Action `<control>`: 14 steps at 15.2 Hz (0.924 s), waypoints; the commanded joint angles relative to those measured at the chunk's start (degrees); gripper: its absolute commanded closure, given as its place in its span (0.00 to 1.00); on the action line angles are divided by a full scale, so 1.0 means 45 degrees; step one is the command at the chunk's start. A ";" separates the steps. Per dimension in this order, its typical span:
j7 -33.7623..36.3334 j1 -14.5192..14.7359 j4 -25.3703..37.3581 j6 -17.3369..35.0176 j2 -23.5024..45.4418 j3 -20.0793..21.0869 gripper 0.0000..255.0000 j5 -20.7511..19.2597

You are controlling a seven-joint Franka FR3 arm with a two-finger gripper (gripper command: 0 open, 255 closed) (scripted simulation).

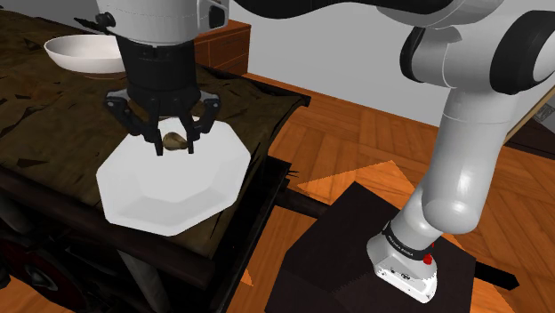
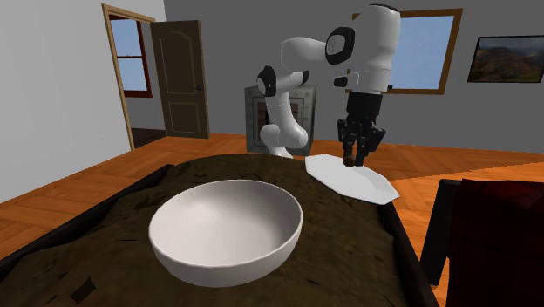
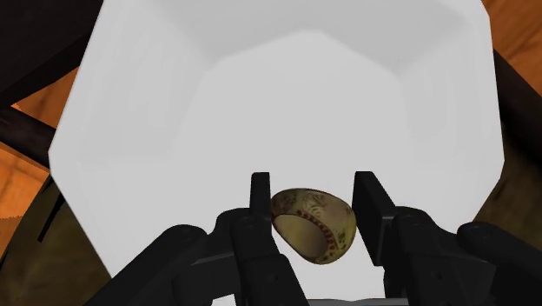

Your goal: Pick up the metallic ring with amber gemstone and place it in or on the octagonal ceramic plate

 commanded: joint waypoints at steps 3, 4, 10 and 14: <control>-0.0003 -0.0011 -0.0017 0.0012 -0.0009 0.0002 1.00 0.0007; -0.0003 -0.0011 -0.0017 0.0012 -0.0009 0.0002 1.00 0.0007; -0.0003 -0.0011 -0.0017 0.0012 -0.0009 0.0002 0.00 0.0007; 0.0061 0.1249 0.2590 -0.2034 0.0707 -0.0164 0.00 -0.0639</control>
